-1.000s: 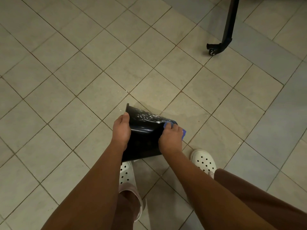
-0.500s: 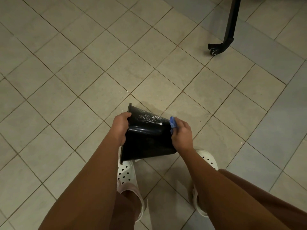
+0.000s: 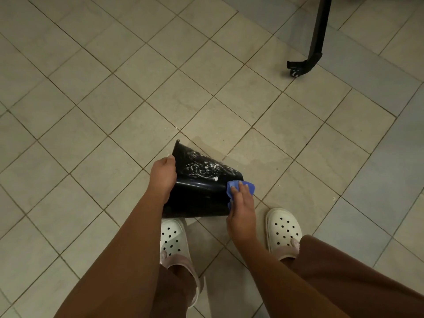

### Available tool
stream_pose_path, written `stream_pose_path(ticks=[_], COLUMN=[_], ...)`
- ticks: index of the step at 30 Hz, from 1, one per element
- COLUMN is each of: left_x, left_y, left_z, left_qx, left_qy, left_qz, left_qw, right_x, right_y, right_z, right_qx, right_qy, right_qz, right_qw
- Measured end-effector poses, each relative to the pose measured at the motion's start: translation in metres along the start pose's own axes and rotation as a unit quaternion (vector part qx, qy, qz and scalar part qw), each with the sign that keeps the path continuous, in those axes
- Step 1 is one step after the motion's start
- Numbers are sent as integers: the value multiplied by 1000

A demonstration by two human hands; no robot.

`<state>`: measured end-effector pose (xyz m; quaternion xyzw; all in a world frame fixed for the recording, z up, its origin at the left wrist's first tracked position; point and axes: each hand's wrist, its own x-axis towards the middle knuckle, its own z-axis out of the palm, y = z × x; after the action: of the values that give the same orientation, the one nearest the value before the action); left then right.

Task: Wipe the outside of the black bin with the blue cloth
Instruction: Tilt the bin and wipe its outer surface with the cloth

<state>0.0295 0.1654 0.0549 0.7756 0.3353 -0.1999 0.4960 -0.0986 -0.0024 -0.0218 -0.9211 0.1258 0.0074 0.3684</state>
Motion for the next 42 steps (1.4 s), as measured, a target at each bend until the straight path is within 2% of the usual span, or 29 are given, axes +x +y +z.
stream_pose_path(ticks=[3, 5, 8, 12, 16, 19, 21, 23, 26, 29, 33, 35, 38, 42], left_x=[-2, -3, -5, -6, -3, -3, -2, -2, -1, 0, -2, -3, -3, -1], left_y=[-5, -8, -15, -16, -15, -14, -16, -18, -19, -17, -18, -19, -21, -21], left_z=[0, 0, -1, 2, 1, 0, 0, 1, 2, 2, 1, 1, 1, 1], left_qx=[8, -3, -16, -11, -13, -14, -15, -11, 4, 7, 7, 2, 5, 25], left_qy=[-8, -4, 6, 4, -3, -12, -13, -5, 9, 8, -1, -7, 1, 3], left_qz=[20, 31, 44, 63, 54, 50, 58, 66, 77, 80, 79, 76, 76, 79], left_qw=[1000, 1000, 999, 998, 998, 999, 998, 998, 997, 997, 997, 997, 997, 997], right_x=[16, 36, 54, 30, -2, 19, 42, 58, 54, 26, 25, 43, 66, 58], right_y=[-8, -11, -8, -13, -23, -23, -18, -13, -9, -19, -20, -22, -19, -25], right_z=[1, -2, -9, -4, 9, 4, -1, -8, -12, -7, 3, -5, -20, -24], right_qx=[-21, -36, -59, -58, -90, -77, -81, -79, -58, -37, -100, -119, -106, -141], right_qy=[-35, -47, -30, -7, -27, -42, -70, -82, -73, -37, -39, -72, -141, -148], right_qz=[-68, -73, -49, 56, 4, -54, -62, -27, 101, 162, 32, 7, 80, 169], right_qw=[997, 996, 997, 997, 996, 995, 992, 993, 990, 985, 994, 990, 981, 964])
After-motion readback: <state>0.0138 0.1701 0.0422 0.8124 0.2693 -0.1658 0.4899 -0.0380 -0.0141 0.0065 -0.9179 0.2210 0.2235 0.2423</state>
